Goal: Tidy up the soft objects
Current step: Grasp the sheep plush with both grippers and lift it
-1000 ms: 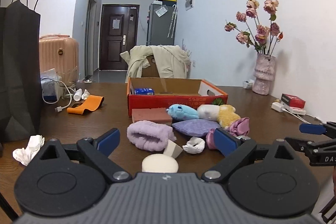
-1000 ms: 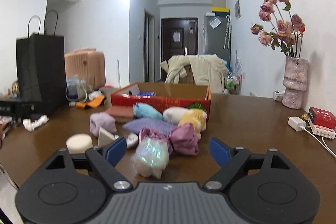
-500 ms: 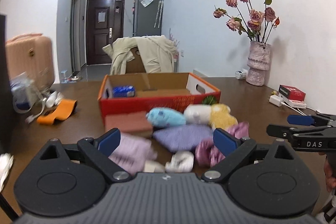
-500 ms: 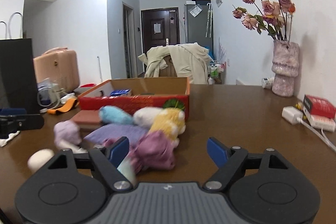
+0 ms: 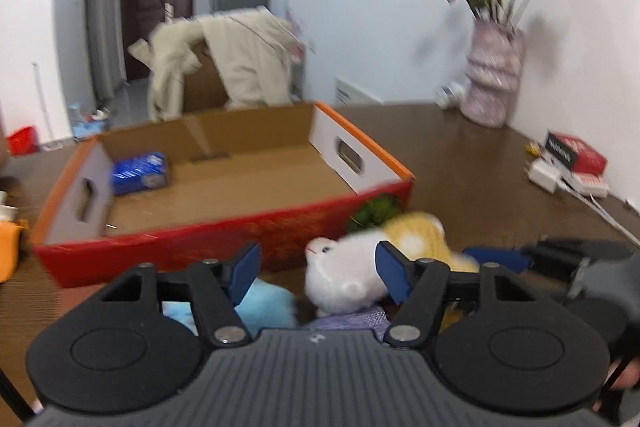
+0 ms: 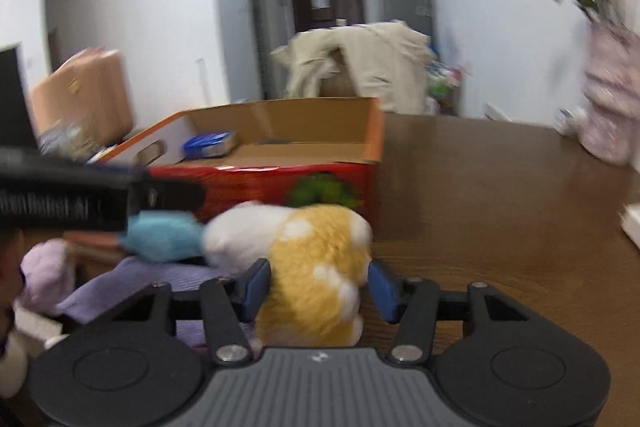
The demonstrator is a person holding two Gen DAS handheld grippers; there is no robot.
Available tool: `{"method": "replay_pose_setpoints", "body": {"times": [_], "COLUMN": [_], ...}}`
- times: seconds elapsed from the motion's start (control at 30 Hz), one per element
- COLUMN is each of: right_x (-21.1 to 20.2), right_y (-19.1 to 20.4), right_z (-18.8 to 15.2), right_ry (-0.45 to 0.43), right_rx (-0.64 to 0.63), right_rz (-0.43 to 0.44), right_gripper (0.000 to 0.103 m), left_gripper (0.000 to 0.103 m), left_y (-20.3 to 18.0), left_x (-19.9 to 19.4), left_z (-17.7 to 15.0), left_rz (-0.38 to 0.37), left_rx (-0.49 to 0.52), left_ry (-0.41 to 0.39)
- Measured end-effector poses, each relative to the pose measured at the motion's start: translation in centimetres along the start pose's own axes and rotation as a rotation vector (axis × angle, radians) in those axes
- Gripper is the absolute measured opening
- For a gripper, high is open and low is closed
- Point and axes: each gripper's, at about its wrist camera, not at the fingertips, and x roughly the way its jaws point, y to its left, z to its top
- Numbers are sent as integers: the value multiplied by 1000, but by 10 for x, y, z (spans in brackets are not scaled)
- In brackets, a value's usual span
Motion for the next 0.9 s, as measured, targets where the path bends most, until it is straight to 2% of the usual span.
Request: {"method": "replay_pose_setpoints", "body": {"times": [0.13,0.17,0.23,0.4,0.57,0.63,0.73,0.9], "right_x": [-4,-4,-2,-1,-2,-15,-45,-85], "right_y": [-27,-30,-33,-40,-42,-39,-27,-6], "right_z": [-6,-7,-8,-11,-9,-5,4,11], "right_ry": [-8,-8,-14,-10,-10,-30,-99,-157], "right_rx": [93,104,119,140,146,145,107,124], "right_rz": [19,25,15,44,48,54,68,121], "right_gripper": [47,45,45,45,43,42,42,42], "left_gripper": [66,62,54,51,42,41,41,41], "left_y": [-14,-15,-16,-8,-12,-14,-14,-9], "left_x": [23,28,36,51,44,26,-14,-62], "left_z": [-6,-8,-8,-12,-12,-8,-1,-5], "left_rz": [-98,-110,-121,-122,-123,-127,-127,-126], "left_rx": [26,18,2,-57,-32,-36,-26,-40], "left_ry": [63,73,86,139,86,49,-48,-130]}}
